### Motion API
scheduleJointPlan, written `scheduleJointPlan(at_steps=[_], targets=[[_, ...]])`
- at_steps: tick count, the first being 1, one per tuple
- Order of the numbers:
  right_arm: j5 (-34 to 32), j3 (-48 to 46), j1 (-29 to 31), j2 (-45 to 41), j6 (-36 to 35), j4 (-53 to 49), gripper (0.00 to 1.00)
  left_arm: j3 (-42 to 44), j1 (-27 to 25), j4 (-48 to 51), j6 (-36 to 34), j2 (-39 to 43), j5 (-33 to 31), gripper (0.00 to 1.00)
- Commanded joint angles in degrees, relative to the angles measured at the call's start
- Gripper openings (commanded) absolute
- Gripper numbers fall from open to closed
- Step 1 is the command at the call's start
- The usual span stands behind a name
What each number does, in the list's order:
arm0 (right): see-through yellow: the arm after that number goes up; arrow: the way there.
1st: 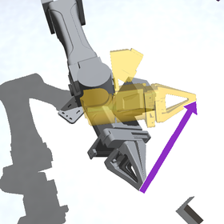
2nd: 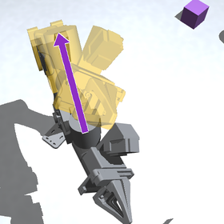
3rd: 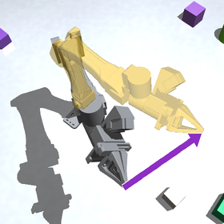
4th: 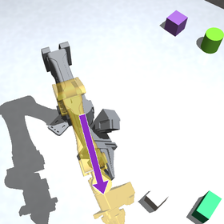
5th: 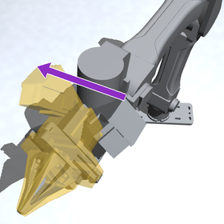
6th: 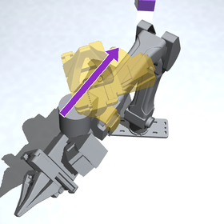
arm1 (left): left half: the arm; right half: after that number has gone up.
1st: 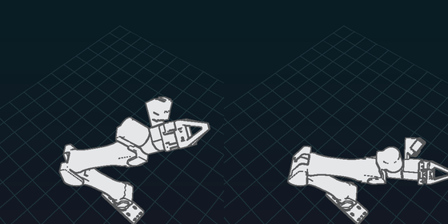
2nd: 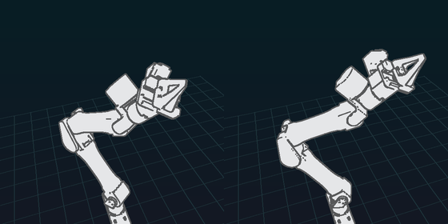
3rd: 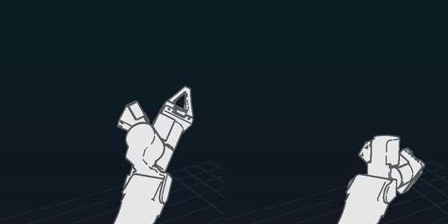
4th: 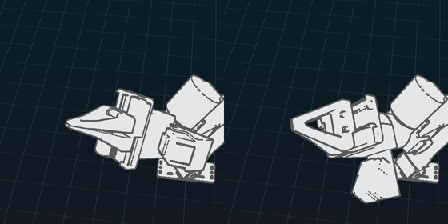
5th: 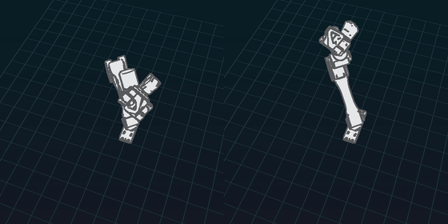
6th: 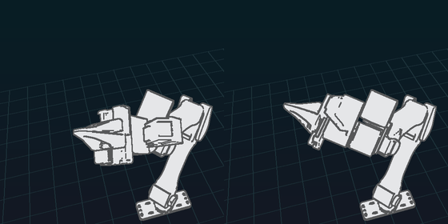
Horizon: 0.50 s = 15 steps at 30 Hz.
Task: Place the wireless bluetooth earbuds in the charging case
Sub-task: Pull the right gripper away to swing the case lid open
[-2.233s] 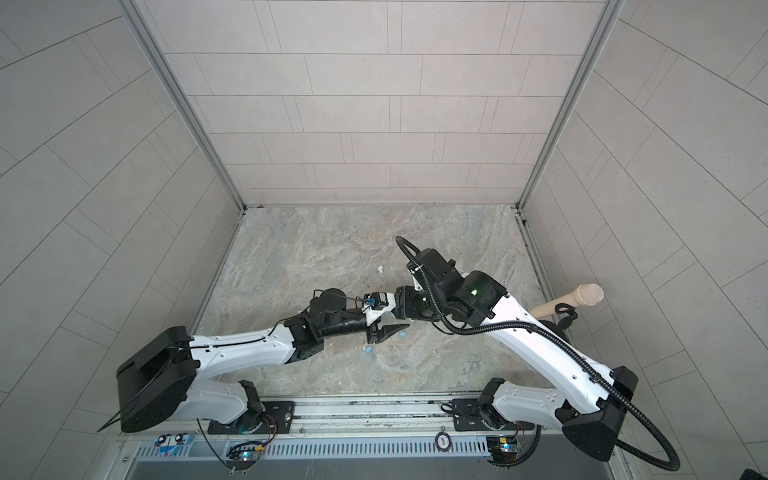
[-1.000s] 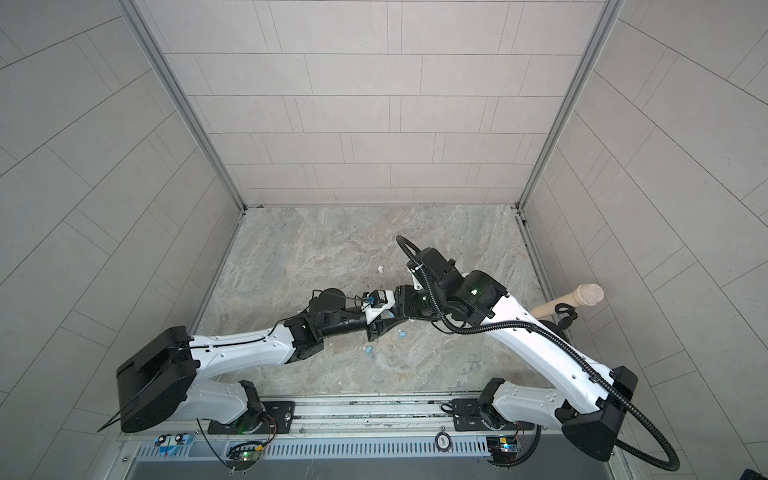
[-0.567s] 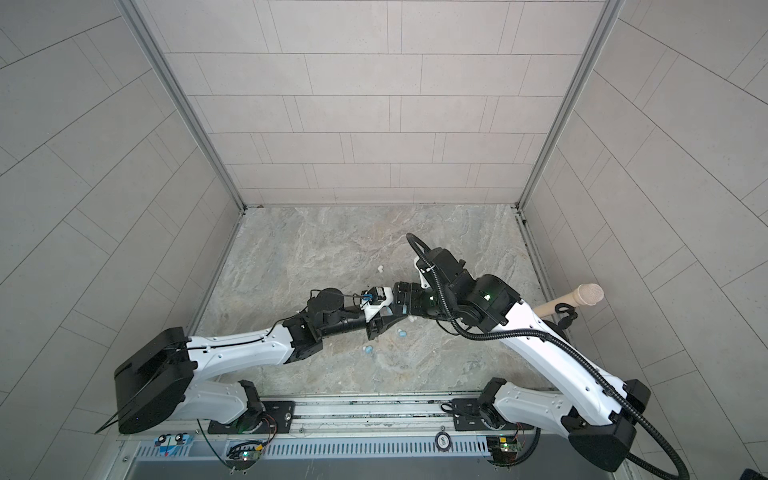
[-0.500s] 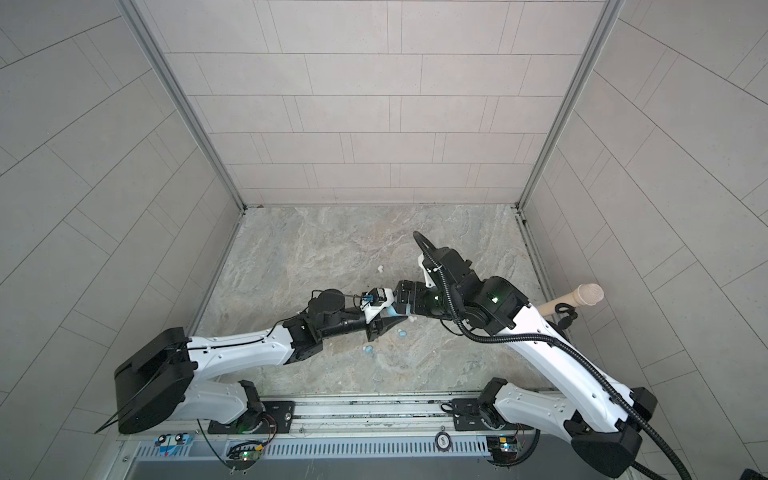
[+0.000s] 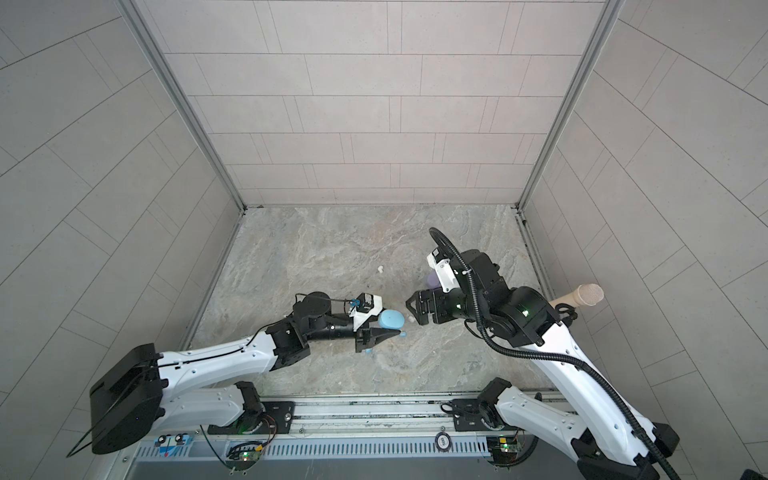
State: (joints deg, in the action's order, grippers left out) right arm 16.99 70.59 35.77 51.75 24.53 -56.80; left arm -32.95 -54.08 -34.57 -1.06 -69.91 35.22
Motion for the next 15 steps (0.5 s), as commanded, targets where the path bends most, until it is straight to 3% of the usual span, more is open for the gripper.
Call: scheduleJointPlan(at_steps=[1, 5, 10, 15], targets=[[0.69, -1.23, 2.12, -3.86, -13.14, 3.16, 0.97, 1.04, 1.73, -3.18, 4.85, -0.07, 6.39, 0.00], [1.80, -1.07, 5.37, -2.41, -18.41, 3.57, 0.95, 2.80, 3.23, -8.89, 8.79, -0.60, 7.17, 0.00], [-4.41, -0.47, 12.98, 1.47, -22.61, 4.71, 0.93, 2.40, 4.65, -14.81, 13.02, -4.09, 11.39, 0.00], [-5.73, 0.43, 14.16, 5.46, -24.24, 5.61, 0.92, 2.11, 4.95, -15.90, 13.89, -6.01, 13.35, 0.00]])
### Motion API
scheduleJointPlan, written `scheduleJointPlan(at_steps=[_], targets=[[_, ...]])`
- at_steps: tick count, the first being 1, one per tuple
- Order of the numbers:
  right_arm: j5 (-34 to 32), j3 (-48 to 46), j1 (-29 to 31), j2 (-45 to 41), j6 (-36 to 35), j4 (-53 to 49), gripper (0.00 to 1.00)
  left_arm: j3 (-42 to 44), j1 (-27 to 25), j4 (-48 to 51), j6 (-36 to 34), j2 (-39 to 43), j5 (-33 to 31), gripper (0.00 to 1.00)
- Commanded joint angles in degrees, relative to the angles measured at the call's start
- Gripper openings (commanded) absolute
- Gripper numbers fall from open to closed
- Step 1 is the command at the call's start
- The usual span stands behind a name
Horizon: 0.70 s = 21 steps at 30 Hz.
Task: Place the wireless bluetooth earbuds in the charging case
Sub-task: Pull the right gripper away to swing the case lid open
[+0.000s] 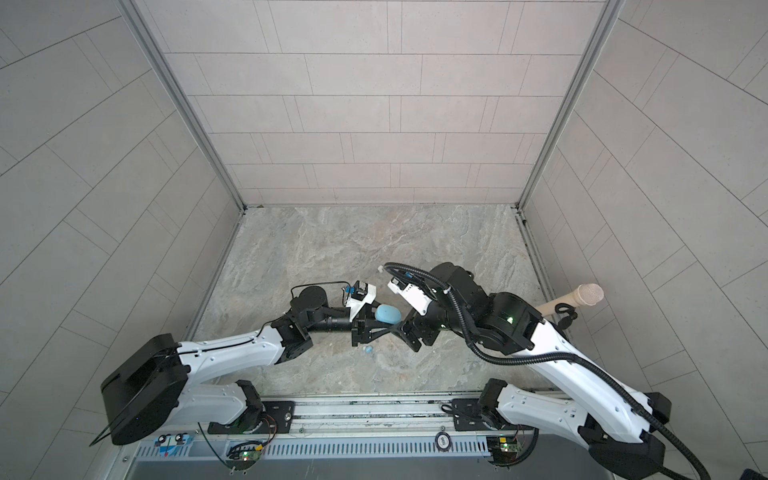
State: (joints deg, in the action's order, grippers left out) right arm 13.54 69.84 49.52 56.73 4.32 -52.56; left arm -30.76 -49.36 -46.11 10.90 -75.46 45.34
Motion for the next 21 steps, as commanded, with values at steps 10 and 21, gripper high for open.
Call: scheduleJointPlan(at_steps=[10, 21], targets=[[-2.91, 0.60, 0.82, 3.58, -5.22, 1.83, 0.90, -0.23, 0.31, -2.94, 1.33, 0.31, 3.87, 0.00], [-11.51, -0.32, 0.67, 3.40, -3.73, 1.82, 0.86, -0.04, 0.15, -0.47, 0.20, 2.59, 3.90, 0.00]])
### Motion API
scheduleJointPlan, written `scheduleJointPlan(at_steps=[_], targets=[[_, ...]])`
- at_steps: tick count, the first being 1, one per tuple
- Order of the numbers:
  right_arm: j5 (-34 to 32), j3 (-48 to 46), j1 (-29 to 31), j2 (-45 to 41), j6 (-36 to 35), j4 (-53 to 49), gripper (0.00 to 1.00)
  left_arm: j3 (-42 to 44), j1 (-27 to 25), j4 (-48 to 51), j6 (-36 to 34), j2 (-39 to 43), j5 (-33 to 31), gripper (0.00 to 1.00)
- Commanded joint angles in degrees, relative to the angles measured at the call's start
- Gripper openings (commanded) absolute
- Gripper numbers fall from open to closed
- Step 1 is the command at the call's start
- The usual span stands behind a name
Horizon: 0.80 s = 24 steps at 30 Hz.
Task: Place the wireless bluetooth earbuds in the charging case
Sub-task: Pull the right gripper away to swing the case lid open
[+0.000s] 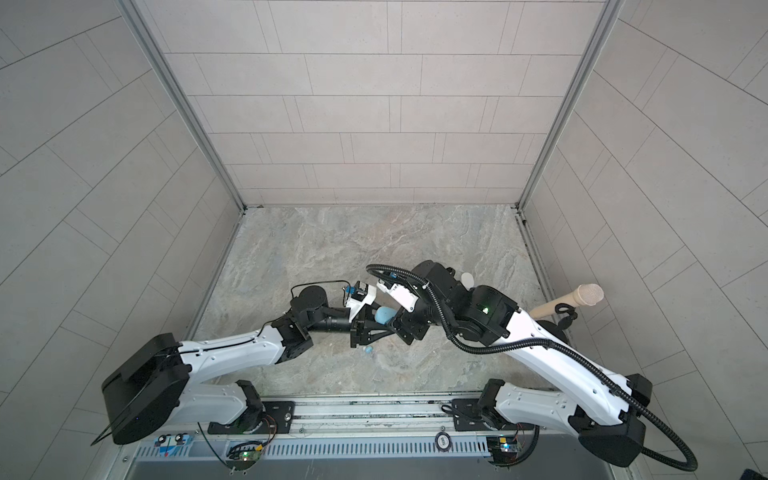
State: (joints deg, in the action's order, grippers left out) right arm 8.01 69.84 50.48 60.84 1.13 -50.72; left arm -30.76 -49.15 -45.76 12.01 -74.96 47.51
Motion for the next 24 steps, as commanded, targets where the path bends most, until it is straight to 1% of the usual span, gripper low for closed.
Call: scheduleJointPlan(at_steps=[1, 7, 14, 19, 24], targets=[[-6.86, -0.32, -0.40, -1.08, -0.03, 0.29, 0.86, 0.05, -0.12, -0.34, -1.15, 2.31, 1.59, 0.00], [-9.85, 0.65, -2.04, -1.81, 1.89, 0.72, 0.86, 0.62, -1.20, 1.87, -2.39, 4.20, -0.13, 0.00], [-9.77, 2.99, -2.75, -0.70, 2.83, -0.34, 0.86, 1.07, -1.63, 1.85, -2.39, 5.18, -0.66, 0.00], [-8.93, 3.41, -2.84, -1.67, 3.52, -0.04, 0.89, 1.92, -1.53, -0.23, -1.49, 4.57, -1.63, 0.00], [-7.39, 4.25, -3.43, -1.82, 6.36, -1.71, 0.94, 4.05, -0.36, -4.11, 0.01, 3.86, -3.90, 0.00]])
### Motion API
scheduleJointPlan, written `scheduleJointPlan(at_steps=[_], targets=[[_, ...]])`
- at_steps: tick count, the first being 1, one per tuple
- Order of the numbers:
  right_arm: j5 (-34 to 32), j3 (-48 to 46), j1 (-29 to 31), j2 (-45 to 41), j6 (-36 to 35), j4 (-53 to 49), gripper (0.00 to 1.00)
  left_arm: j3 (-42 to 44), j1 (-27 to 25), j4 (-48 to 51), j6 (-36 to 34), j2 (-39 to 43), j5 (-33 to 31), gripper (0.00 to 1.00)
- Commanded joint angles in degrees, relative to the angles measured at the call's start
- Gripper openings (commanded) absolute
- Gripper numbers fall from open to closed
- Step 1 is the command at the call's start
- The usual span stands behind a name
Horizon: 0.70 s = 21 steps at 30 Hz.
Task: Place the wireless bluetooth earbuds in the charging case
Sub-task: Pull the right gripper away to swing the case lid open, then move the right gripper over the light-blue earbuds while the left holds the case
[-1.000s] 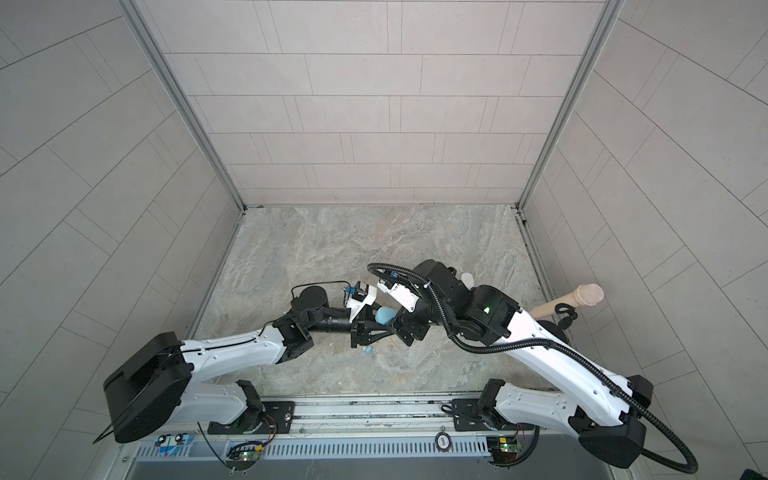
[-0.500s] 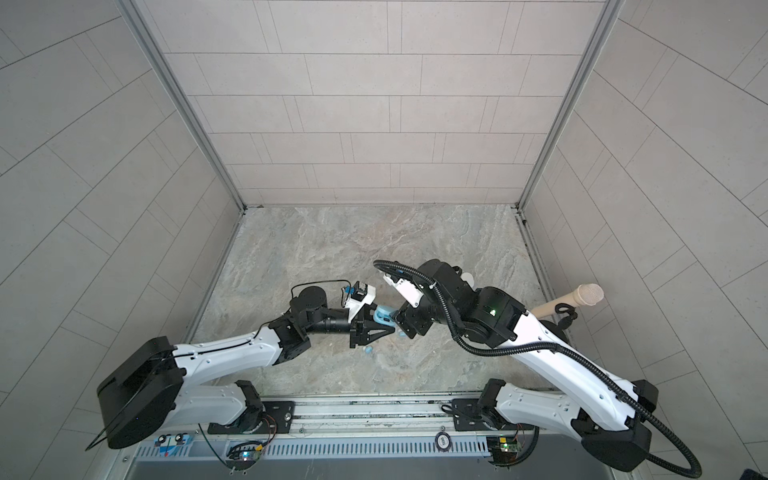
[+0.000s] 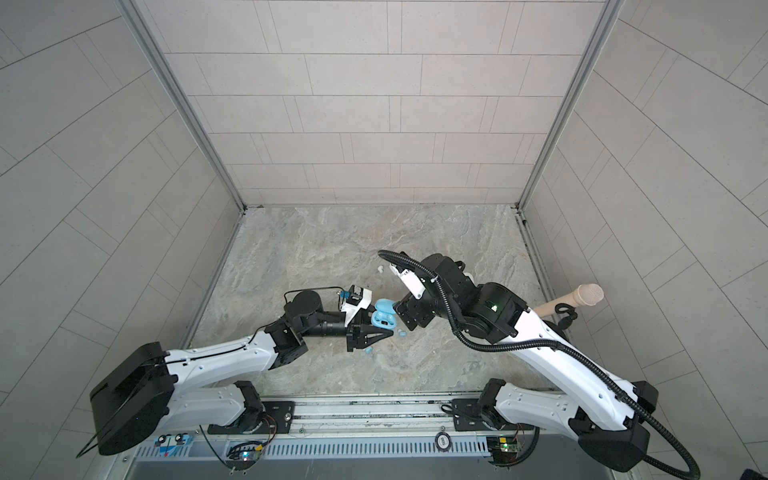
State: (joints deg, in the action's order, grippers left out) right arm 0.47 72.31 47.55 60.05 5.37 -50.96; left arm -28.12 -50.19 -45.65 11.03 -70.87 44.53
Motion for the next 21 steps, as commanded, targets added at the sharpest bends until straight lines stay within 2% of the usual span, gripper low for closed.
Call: scheduleJointPlan(at_steps=[1, 7, 9, 10, 14, 16, 21], targets=[[0.31, 1.57, -0.81, -1.18, 3.16, -1.55, 0.96, 1.79, 1.06, -4.86, 1.25, -0.23, -1.39, 0.00], [1.40, -0.16, -5.31, -2.66, 11.87, -1.62, 0.99, 3.76, 3.89, -5.53, 1.32, 0.64, -4.16, 0.00], [-2.60, -2.93, -7.86, -2.92, 19.69, -2.40, 0.99, 5.00, 4.89, -7.38, 2.16, 0.82, -5.26, 0.00], [-2.24, -5.07, -9.25, -3.15, 23.21, -1.83, 0.99, 5.43, 5.29, -8.08, 2.56, 0.82, -5.48, 0.00], [7.97, -18.96, -11.24, -3.76, 35.50, 9.83, 0.95, 6.75, 6.40, -8.46, 3.04, 1.62, -7.66, 0.00], [10.34, -22.73, -11.16, -2.20, 40.59, 12.86, 0.93, 7.32, 6.97, -7.47, 2.79, 2.58, -9.53, 0.00], [14.46, -24.71, -8.76, 5.05, 44.29, 15.34, 0.89, 9.07, 10.72, -5.83, 2.95, 5.74, -13.35, 0.00]])
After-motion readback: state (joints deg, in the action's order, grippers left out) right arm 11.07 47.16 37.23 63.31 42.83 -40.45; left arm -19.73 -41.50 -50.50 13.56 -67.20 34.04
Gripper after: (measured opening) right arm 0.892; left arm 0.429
